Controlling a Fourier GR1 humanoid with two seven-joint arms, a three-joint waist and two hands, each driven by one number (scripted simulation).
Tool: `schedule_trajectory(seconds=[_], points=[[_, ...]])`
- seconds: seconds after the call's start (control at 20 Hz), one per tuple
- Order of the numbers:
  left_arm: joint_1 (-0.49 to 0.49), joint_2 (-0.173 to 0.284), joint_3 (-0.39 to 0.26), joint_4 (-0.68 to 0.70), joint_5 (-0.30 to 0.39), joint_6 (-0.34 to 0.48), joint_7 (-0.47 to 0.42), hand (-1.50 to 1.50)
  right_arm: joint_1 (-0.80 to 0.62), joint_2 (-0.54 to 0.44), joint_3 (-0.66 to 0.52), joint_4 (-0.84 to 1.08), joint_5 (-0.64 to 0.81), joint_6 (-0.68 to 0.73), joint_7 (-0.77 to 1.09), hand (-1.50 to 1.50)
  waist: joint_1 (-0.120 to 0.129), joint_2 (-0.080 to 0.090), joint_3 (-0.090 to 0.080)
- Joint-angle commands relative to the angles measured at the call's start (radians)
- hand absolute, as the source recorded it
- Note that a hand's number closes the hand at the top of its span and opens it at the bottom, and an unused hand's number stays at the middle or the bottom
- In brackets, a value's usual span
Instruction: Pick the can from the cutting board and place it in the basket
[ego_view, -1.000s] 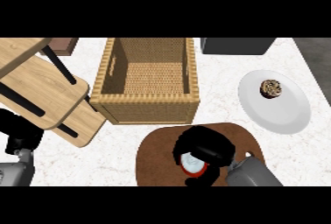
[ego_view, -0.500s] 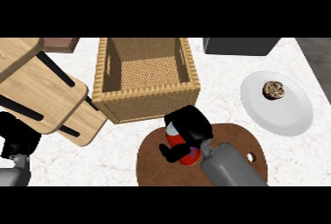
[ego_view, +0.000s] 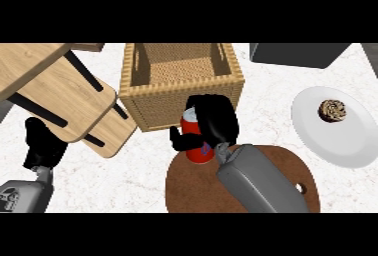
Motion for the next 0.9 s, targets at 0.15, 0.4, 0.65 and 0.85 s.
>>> schedule_trajectory(seconds=[0.15,0.4,0.65,0.85], points=[[-0.062,-0.028,-0.057,0.016,-0.027,-0.010,0.030,0.00,-0.222,0.007,0.005,-0.071,-0.047,-0.198,0.304,1.50,0.044,-0.007,-0.001],[-0.098,-0.048,-0.071,0.029,-0.038,-0.005,0.034,0.00,-0.420,0.007,0.005,-0.038,-0.029,-0.242,0.504,1.50,0.061,-0.008,-0.008],[-0.120,-0.060,-0.081,0.059,-0.048,-0.005,0.040,0.00,-0.629,0.007,-0.048,0.071,-0.042,-0.263,0.620,1.50,0.071,0.001,-0.011],[-0.128,-0.056,-0.075,0.058,-0.050,-0.007,0.039,0.00,-0.779,0.007,-0.105,0.199,-0.028,-0.261,0.666,1.50,0.060,0.002,-0.011]])
